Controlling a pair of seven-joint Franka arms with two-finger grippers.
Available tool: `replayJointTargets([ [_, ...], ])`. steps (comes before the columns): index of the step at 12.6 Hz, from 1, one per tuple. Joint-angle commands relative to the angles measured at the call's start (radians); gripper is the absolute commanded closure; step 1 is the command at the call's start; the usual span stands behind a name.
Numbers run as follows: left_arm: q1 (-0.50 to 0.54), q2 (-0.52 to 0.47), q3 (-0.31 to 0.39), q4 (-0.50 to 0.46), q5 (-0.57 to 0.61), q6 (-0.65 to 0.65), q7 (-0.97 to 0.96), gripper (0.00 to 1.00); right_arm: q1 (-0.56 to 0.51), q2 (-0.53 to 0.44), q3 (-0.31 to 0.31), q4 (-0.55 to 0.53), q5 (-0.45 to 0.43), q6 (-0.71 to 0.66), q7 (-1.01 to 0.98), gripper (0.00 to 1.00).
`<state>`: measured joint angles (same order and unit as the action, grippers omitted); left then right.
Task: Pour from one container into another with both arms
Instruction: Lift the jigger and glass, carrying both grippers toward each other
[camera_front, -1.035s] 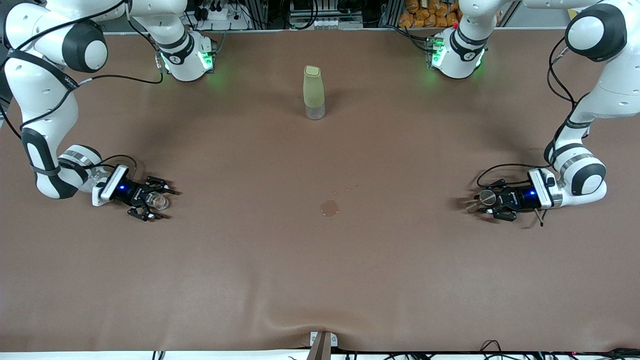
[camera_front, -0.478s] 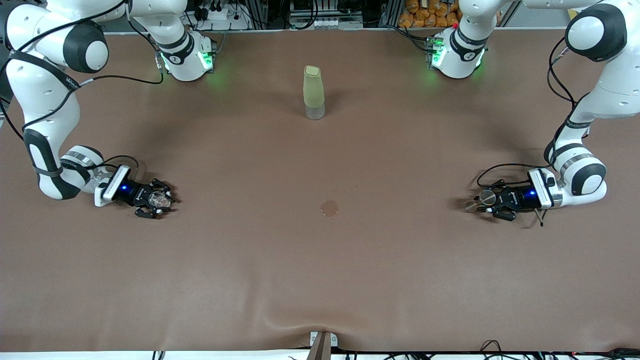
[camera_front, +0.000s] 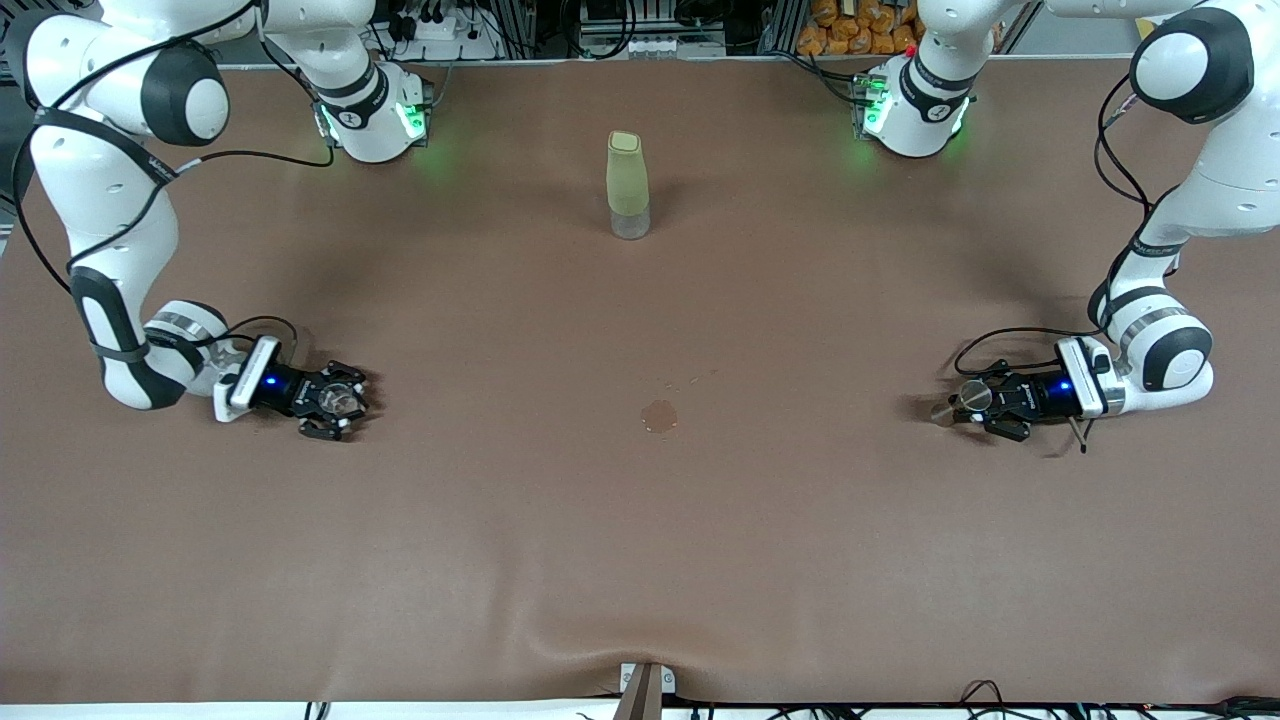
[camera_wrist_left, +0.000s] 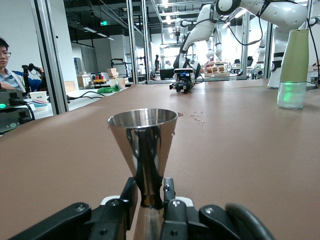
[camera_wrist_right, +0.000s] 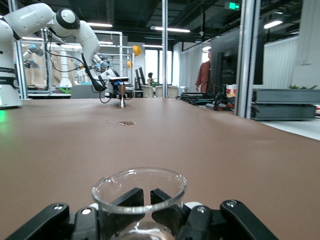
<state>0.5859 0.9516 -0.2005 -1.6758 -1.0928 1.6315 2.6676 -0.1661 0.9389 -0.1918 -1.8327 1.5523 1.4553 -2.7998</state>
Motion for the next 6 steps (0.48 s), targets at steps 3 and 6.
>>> replayJointTargets([
  [3,-0.006,0.010,0.004,0.036,-0.021,-0.019,-0.005,1.00,0.101,-0.083,-0.001,-0.026,0.054,-0.027,-0.029,1.00],
  [6,-0.015,0.001,-0.013,0.048,-0.021,-0.033,-0.052,1.00,0.148,-0.161,-0.001,-0.045,0.068,-0.038,0.090,1.00],
])
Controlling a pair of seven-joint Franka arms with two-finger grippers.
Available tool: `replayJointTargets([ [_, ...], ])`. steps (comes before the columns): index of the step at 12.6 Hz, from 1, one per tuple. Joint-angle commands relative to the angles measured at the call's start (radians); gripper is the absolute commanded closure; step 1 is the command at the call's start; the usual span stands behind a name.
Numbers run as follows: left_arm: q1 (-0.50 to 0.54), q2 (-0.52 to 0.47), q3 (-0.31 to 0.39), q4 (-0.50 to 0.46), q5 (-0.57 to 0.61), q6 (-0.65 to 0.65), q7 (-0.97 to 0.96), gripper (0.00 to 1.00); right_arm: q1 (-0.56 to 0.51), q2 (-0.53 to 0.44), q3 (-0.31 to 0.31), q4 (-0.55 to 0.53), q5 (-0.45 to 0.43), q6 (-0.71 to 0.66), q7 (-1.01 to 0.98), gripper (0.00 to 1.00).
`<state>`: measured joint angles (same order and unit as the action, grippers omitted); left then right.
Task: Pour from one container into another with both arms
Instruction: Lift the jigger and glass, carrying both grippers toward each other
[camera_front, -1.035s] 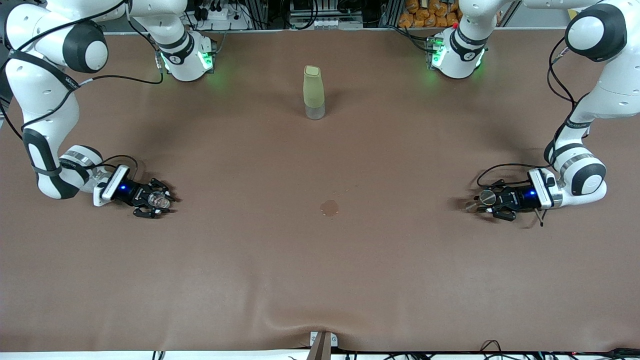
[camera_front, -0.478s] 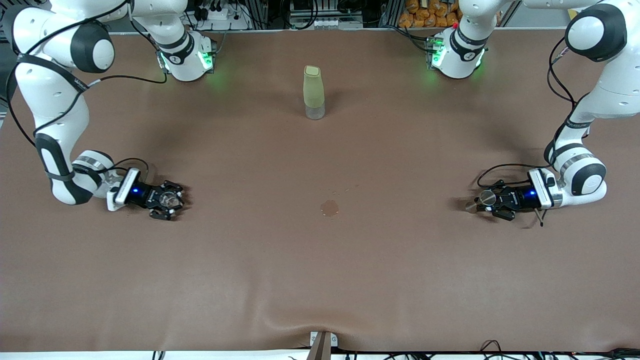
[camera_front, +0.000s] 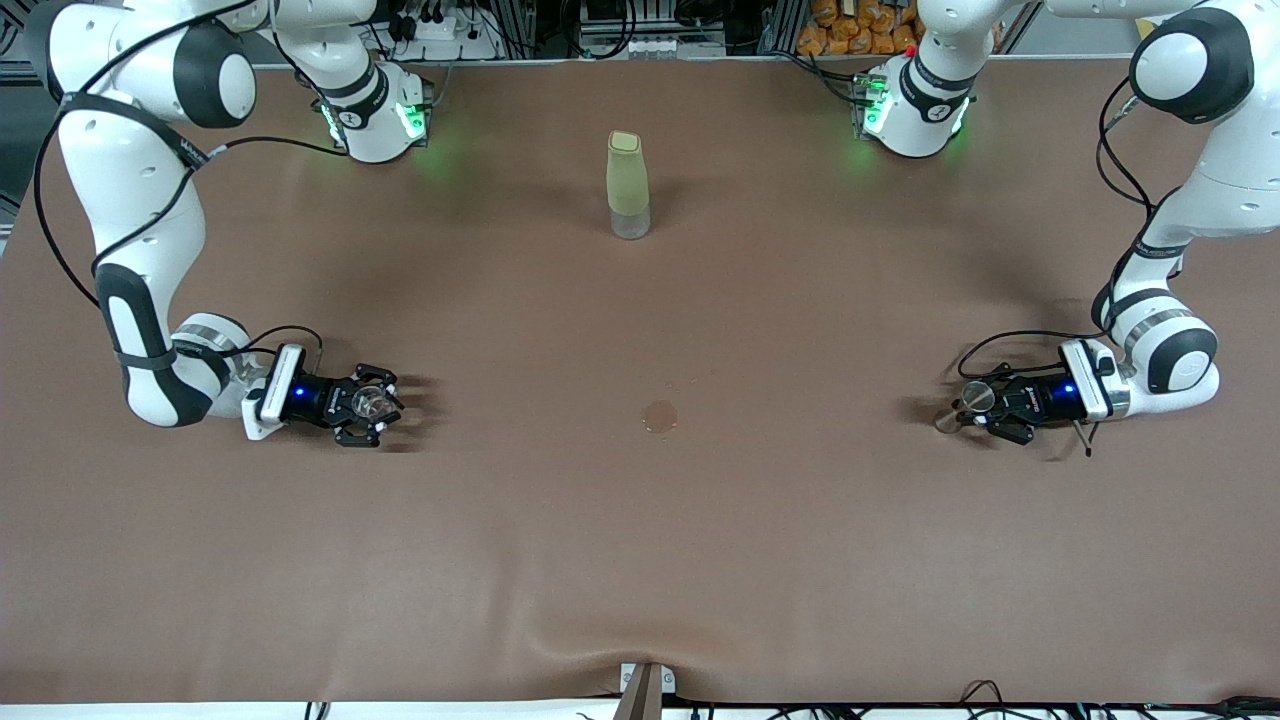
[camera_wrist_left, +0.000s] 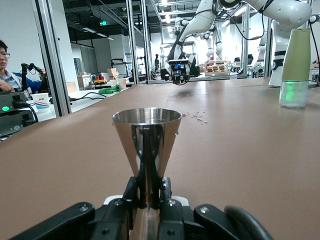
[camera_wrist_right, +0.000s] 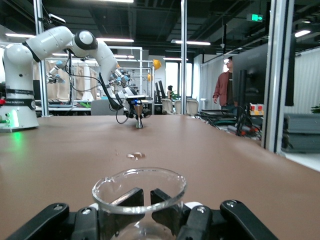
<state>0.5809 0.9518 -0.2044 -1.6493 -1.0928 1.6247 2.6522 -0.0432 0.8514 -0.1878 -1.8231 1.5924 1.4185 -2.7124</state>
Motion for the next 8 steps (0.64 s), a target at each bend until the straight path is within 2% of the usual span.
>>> replayJointTargets([
  [1,-0.010,-0.001,-0.027,0.025,-0.021,-0.029,-0.059,1.00,0.044,-0.125,-0.005,-0.094,0.043,0.003,0.046,1.00],
  [5,-0.027,-0.012,-0.128,0.029,-0.006,-0.028,-0.164,1.00,0.109,-0.362,-0.010,-0.246,0.054,0.043,0.250,1.00],
  [8,-0.145,-0.030,-0.131,0.045,-0.018,-0.016,-0.224,1.00,0.144,-0.492,-0.010,-0.329,0.055,0.080,0.360,1.00],
])
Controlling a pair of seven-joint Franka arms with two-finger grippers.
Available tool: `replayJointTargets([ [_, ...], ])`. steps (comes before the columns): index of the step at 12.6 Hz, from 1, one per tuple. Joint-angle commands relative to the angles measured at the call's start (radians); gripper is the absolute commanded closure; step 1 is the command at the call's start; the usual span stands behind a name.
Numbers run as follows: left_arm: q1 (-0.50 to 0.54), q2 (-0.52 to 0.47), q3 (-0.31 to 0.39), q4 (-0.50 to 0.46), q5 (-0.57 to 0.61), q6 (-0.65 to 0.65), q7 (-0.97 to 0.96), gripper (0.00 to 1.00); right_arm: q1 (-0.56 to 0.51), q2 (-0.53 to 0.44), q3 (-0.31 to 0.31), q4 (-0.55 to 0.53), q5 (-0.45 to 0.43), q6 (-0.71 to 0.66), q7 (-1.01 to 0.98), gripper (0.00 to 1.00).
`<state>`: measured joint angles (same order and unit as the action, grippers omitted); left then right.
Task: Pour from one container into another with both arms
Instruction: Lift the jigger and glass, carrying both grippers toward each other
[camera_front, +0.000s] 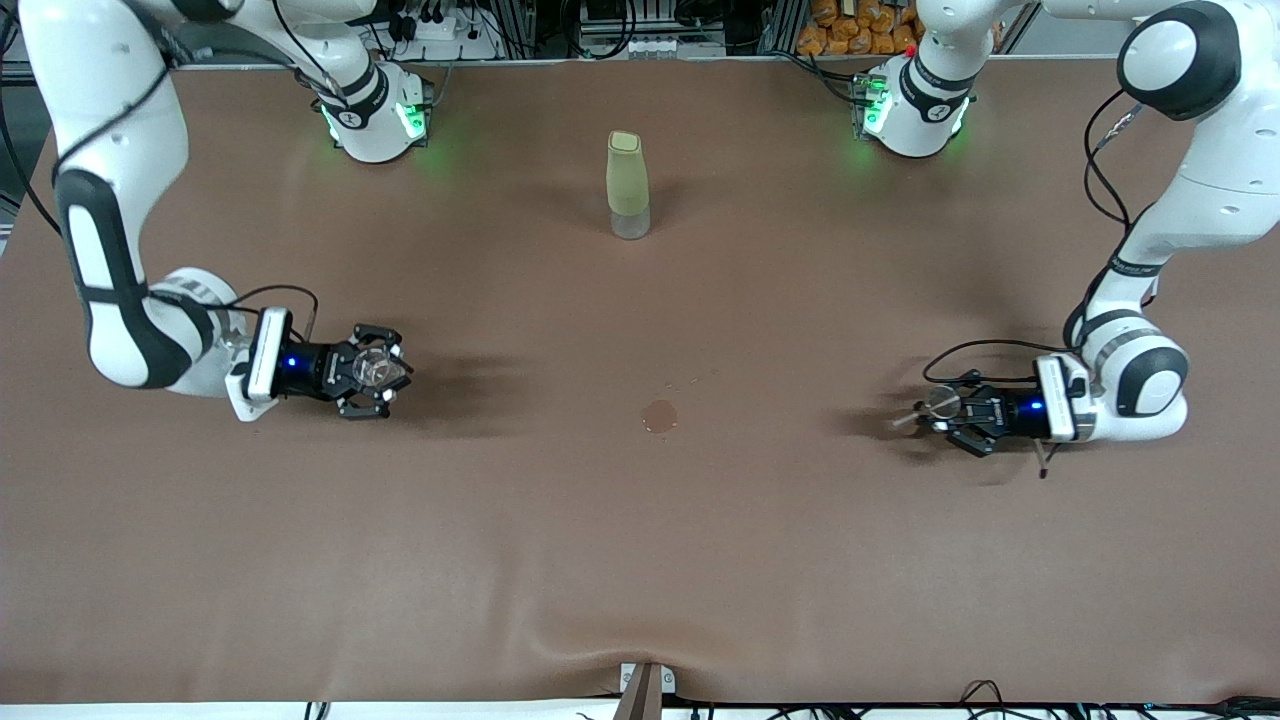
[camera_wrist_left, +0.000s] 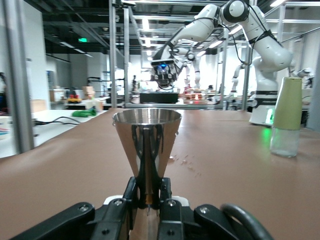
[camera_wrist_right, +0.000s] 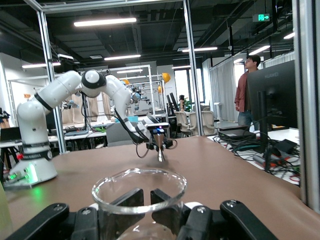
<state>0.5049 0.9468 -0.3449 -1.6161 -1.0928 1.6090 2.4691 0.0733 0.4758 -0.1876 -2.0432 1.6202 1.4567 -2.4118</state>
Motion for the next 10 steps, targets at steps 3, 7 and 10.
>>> replayJointTargets([
  [3,-0.170,-0.028,0.007,0.018,-0.050,0.064,-0.065,1.00,0.074,-0.232,-0.010,-0.188,0.044,0.094,0.138,1.00],
  [7,-0.299,-0.026,0.007,0.019,-0.168,0.153,-0.067,1.00,0.167,-0.252,-0.009,-0.210,0.151,0.160,0.141,1.00],
  [10,-0.391,-0.026,0.007,0.019,-0.274,0.216,-0.061,1.00,0.279,-0.249,-0.010,-0.210,0.280,0.246,0.141,1.00],
])
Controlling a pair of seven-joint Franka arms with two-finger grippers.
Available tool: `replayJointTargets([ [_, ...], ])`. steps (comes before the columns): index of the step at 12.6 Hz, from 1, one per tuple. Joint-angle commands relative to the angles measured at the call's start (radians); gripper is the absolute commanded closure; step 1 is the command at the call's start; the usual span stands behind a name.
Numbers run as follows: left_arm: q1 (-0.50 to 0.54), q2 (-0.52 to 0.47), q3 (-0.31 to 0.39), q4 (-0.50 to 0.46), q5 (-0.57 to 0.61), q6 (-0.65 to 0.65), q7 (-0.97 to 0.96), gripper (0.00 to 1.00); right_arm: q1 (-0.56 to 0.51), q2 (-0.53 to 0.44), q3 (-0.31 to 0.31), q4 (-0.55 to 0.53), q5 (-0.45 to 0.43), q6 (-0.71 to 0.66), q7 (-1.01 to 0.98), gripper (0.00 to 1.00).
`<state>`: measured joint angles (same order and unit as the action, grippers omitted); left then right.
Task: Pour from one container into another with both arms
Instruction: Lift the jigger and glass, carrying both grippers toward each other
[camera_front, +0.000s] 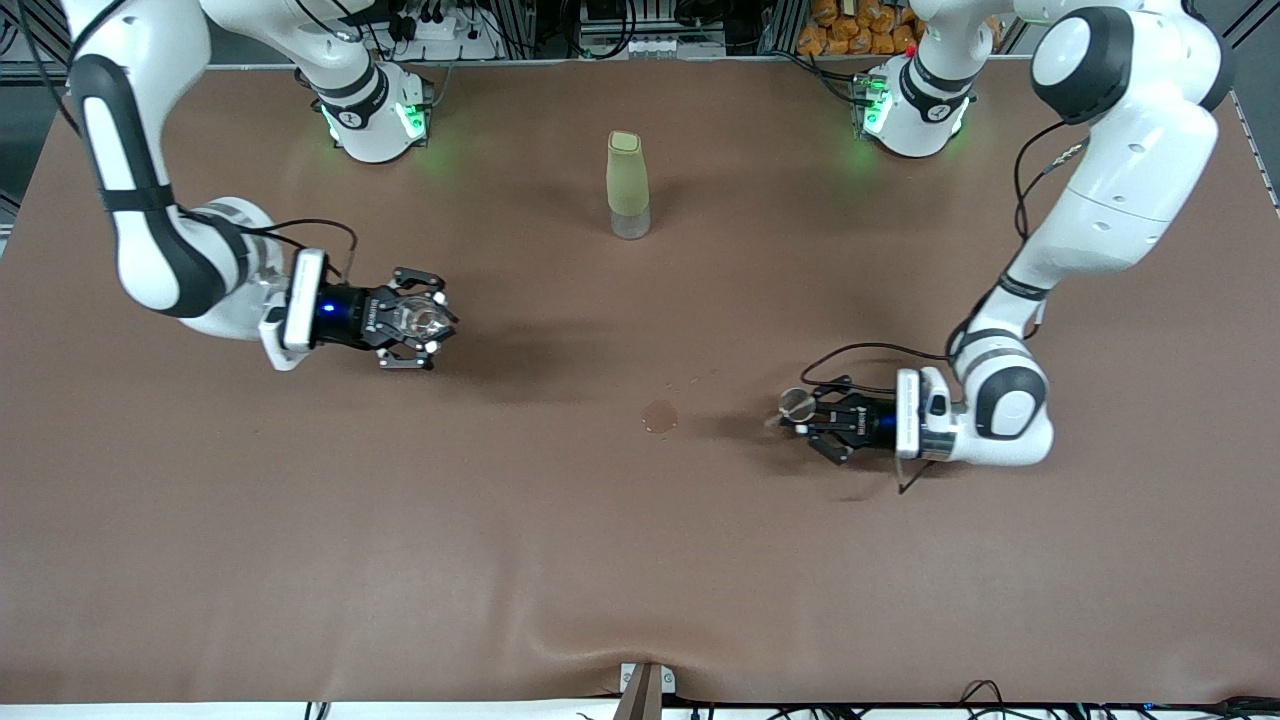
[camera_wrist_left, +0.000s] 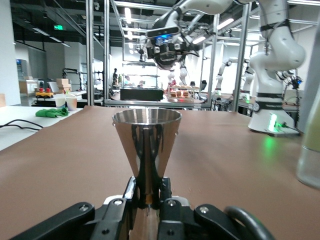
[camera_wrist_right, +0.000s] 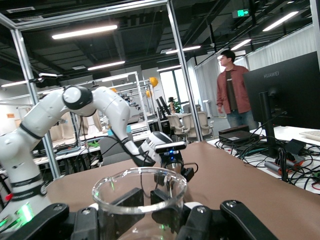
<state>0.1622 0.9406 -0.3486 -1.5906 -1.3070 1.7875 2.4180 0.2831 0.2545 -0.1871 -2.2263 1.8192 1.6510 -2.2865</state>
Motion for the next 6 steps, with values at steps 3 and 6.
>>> replayJointTargets([
  [3,-0.116,-0.013,0.013,0.021,-0.058,0.090,-0.014,1.00,0.172,-0.027,-0.009,-0.024,0.202,0.150,0.015,1.00],
  [6,-0.164,-0.014,0.022,0.032,-0.060,0.140,-0.007,1.00,0.252,-0.018,-0.009,-0.016,0.288,0.193,-0.001,1.00],
])
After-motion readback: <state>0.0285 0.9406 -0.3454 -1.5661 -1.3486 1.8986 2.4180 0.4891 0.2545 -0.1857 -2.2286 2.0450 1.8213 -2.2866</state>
